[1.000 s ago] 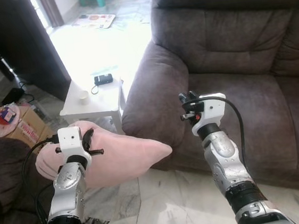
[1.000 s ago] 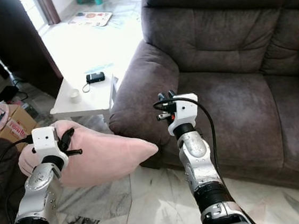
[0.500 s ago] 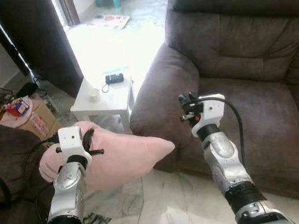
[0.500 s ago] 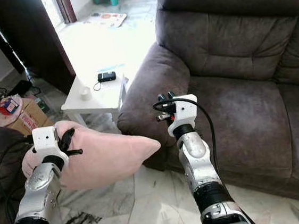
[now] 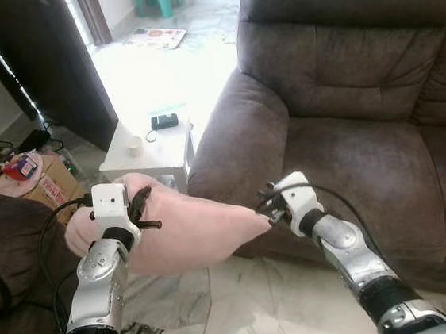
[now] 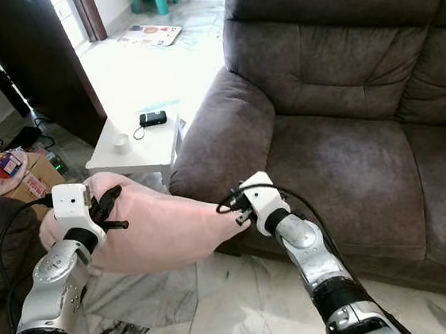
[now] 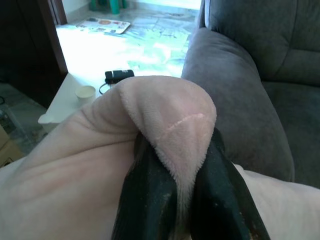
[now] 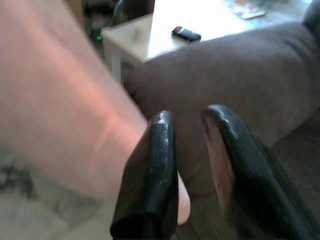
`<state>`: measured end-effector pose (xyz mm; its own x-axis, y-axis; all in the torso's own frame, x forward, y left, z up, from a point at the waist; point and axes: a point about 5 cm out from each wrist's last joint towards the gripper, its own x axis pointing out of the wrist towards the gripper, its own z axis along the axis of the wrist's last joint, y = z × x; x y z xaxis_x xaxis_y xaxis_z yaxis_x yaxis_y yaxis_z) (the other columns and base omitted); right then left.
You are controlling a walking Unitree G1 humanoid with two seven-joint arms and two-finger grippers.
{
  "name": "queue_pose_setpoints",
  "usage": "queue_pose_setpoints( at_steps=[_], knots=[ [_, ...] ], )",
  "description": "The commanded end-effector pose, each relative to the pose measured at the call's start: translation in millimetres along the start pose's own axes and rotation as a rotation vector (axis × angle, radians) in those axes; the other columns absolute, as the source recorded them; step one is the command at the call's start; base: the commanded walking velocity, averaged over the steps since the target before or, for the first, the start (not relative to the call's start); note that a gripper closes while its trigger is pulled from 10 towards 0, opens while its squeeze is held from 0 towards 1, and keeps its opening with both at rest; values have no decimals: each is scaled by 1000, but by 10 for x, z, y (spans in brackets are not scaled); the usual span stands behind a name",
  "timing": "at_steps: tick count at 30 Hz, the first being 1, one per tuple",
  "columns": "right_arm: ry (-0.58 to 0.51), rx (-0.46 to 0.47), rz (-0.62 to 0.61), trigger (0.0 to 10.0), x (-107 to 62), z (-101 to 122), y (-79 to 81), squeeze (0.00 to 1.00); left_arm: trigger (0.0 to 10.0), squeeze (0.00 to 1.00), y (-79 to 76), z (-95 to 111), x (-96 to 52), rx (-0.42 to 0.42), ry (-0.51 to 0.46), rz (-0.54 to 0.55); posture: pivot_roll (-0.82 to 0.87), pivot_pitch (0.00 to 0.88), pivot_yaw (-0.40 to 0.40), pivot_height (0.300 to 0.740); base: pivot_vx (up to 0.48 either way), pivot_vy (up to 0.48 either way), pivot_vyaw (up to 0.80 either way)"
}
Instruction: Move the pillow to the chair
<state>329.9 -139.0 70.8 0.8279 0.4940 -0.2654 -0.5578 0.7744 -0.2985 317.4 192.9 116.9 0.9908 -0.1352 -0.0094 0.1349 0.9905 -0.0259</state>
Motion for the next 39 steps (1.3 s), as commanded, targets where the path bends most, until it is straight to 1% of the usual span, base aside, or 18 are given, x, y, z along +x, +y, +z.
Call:
queue_pose_setpoints(
  at_steps=[1, 2, 3, 7, 8, 11, 14, 16, 22, 28, 37, 39],
  knots=[
    [40, -13, 74, 10000, -30, -105, 85, 0, 10000, 0, 16, 269, 9, 19, -112, -19, 89, 25, 18, 740, 0, 0, 0],
    [46, -49, 158, 10000, -57, -140, 148, 0, 10000, 0, 6, 283, 10, 23, -109, -36, 88, 25, 19, 740, 0, 0, 0],
    [45, -78, 184, 10000, -69, -151, 170, 0, 10000, 0, -7, 289, 12, 26, -107, -51, 88, 25, 19, 740, 0, 0, 0],
    [49, -102, 233, 10000, -88, -188, 211, 0, 10000, 0, -43, 300, 17, 29, -98, -84, 84, 20, 21, 740, 0, 0, 0],
    [55, -107, 242, 10000, -97, -207, 210, 1000, 10000, 0, -64, 308, 22, 35, -95, -103, 85, 12, 22, 740, 0, 0, 0],
    [68, -109, 250, 10000, -110, -238, 197, 1000, 10000, 0, -93, 320, 29, 40, -91, -123, 85, 12, 22, 740, 0, 0, 0],
    [103, -147, 248, 10000, -122, -296, 197, 1000, 10000, 0, -123, 318, 37, 41, -89, -138, 82, 0, 22, 740, 0, 0, 0],
    [111, -152, 246, 10000, -123, -309, 197, 1000, 10000, 0, -129, 321, 38, 40, -89, -140, 82, 0, 22, 740, 0, 0, 0],
    [157, -188, 289, 10000, -141, -390, 252, 1000, 10000, 0, -151, 327, 40, 43, -86, -154, 81, 0, 18, 740, 0, 0, 0],
    [170, -202, 278, 10000, -140, -417, 257, 1000, 10000, 0, -169, 339, 42, 46, -86, -171, 85, 0, 17, 740, 0, 0, 0],
    [215, -218, 271, 10000, -158, -501, 279, 1000, 10000, 0, -183, 341, 34, 46, -79, -191, 88, 5, 14, 740, 0, 0, 0],
    [238, -235, 277, 10000, -169, -537, 289, 1000, 10000, 0, -182, 344, 26, 50, -76, -200, 90, 12, 15, 740, 0, 0, 0]
  ],
)
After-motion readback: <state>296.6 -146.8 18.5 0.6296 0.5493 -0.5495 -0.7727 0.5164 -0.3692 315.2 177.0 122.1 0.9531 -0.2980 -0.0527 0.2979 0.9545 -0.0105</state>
